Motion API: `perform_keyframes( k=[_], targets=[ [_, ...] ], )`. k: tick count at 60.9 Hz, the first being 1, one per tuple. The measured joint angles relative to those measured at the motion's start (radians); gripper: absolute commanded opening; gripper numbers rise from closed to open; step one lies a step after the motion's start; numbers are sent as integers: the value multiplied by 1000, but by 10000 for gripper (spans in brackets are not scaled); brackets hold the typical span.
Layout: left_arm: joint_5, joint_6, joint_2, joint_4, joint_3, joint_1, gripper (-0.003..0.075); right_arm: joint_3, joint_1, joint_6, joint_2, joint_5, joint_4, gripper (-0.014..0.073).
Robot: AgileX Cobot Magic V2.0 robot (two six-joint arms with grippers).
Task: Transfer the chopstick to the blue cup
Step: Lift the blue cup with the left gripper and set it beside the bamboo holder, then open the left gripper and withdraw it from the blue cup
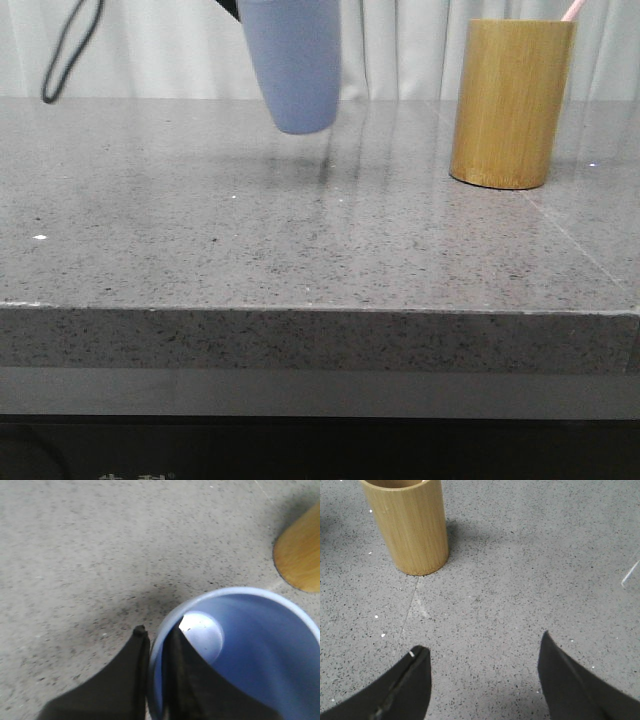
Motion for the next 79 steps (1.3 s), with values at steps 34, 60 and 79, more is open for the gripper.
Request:
perform_keyframes(
  k=[34,60,79],
  targets=[
    [38,0,77,2,-12,-22,140,0,0,-1,0,0,0,474],
    [42,3,77,2,-33,-22,388,0,0,-1,0,0,0,474],
    [37,4,-41,0,-60,-22,388,0,0,-2,0,0,1,474]
  ],
)
